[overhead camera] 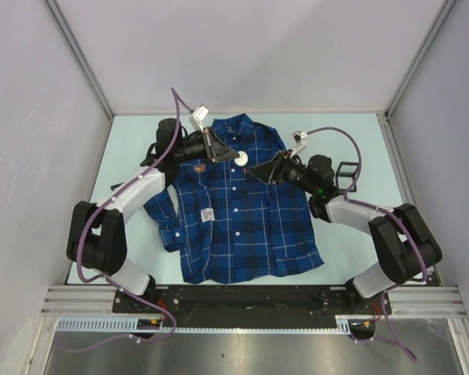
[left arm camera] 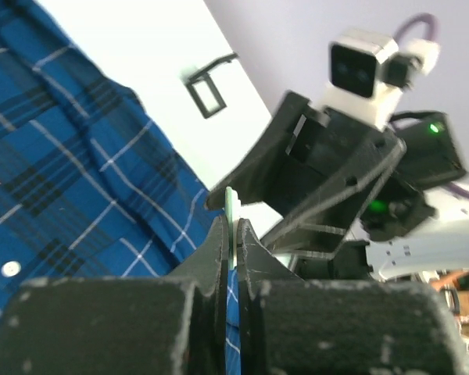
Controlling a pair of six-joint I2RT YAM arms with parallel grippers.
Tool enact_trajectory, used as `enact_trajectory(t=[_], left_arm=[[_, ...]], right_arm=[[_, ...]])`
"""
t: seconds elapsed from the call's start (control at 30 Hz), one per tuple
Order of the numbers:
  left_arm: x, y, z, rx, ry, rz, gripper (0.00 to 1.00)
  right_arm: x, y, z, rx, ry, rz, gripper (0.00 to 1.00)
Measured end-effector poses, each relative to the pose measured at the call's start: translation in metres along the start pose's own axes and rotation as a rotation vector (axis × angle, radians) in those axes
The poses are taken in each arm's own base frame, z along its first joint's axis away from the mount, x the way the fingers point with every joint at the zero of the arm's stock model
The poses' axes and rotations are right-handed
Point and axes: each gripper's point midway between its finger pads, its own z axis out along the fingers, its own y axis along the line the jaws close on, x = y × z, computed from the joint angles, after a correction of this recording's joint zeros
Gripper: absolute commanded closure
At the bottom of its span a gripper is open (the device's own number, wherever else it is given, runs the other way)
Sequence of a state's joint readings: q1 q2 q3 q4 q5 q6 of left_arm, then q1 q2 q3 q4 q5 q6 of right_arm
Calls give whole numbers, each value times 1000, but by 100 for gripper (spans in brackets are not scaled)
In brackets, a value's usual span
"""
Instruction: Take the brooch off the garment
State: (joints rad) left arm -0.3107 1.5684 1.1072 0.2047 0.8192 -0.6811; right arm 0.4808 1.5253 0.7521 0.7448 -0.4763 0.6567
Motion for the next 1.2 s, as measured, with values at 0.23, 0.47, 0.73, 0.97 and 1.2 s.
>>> enact_trajectory(t=[0.23,0.47,0.73,0.97,1.2], left_arm=[[8,-23,5,86,26,47,100],[13,-41,7,140,43,75,100],[21,-48,11,158,64,77,100],[21,-51,9,160,55,77,100],[18,-57,8,186,42,64,100]], right_arm=[[-21,11,-13,-154,-104,109,49],[-3,-1,-9,-201,-52,282,52],[-4,5,-13,-227,-45,317,48],[-10,11,-25,-228,-67,302,43],[-18,19,-30,-241,-91,282,44]])
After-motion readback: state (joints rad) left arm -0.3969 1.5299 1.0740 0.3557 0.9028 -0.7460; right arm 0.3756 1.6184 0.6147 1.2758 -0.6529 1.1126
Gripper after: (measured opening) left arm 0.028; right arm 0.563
